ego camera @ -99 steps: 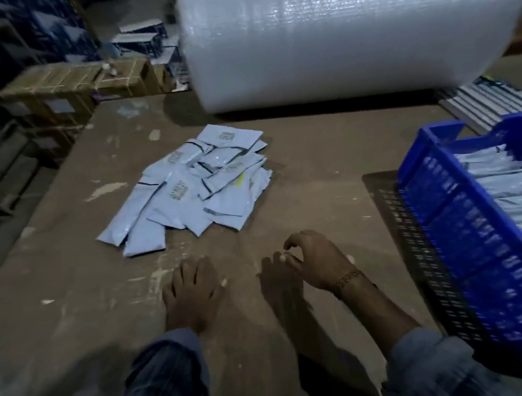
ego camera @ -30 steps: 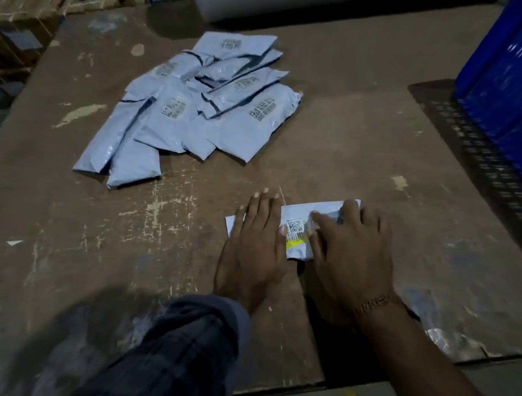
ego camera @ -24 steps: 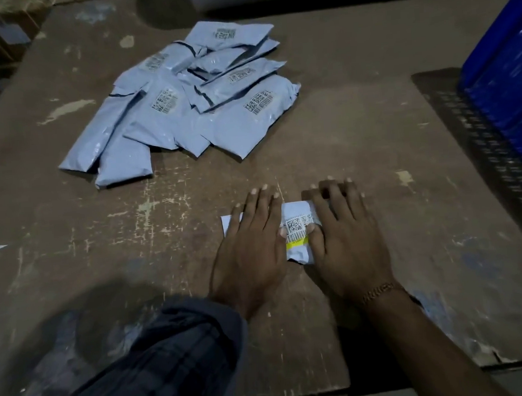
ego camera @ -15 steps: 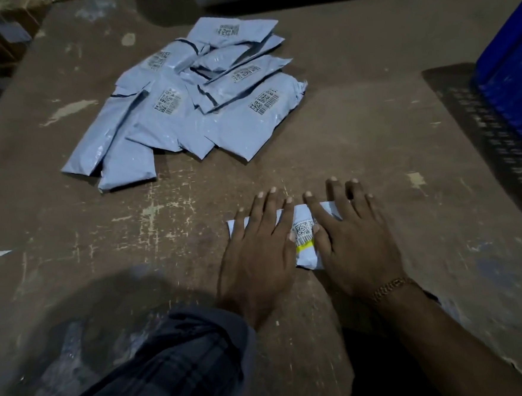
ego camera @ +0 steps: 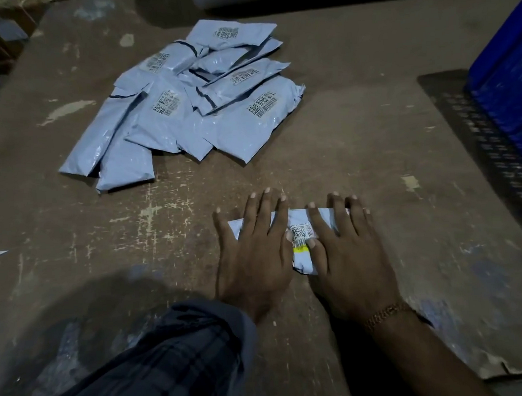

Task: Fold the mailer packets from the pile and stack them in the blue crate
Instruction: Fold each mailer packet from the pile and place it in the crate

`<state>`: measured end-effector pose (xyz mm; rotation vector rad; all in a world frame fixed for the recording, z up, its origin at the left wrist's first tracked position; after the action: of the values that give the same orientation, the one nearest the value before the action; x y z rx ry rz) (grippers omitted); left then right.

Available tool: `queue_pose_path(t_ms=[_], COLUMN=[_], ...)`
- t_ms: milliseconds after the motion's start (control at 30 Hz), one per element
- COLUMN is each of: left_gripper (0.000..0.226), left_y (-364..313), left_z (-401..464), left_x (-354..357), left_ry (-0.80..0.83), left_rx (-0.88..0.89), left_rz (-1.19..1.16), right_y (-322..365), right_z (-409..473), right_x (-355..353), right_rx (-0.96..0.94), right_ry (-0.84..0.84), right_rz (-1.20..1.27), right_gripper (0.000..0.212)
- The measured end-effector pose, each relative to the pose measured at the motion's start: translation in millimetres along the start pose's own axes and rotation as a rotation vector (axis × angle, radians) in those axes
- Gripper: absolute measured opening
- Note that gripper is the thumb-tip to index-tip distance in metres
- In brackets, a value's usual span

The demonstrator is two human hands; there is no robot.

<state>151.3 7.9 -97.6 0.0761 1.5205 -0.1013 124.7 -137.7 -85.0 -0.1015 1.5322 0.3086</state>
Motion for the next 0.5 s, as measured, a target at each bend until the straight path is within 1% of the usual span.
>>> queue_pose_path(t_ms=[200,333,433,500], left_gripper=[0.059,0.062,0.061,0.061], left_y=[0.0,-0.2,0.7,2.1], left_z=[0.5,-0.3,0.7,-0.2], left_x=[1.9,0.8,0.1,-0.8], left_ry=[0.000,-0.003,0.008,0.004], left_rx=[0.027,0.029,0.008,0.008], left_rz=[-0.067,-0.101,-0.129,-0.126], right_y=[-16.0,-19.9,-13.7,-2.5], right_z=[31.6,45.9,26.7,2.5], right_x=[6.9,6.4,1.3,-1.3], right_rx=[-0.042,0.045,0.104,0.069], right_ry=[0.022,-0.028,-0.073,-0.084], right_rz=[0.014,-0.023,-0.011,-0.006], right_gripper=[0.063,0.064,0.065,0.063])
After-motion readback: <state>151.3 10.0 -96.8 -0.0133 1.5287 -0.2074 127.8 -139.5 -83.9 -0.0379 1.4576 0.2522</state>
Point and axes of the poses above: each hand's wrist, its own z-axis towards the middle knuckle, its own x-axis out of the palm, y = z × x, the point moved 8 cm from there along z, towards the middle knuckle, and after that the axes turned 11 degrees about -x, right-handed, at the moved point
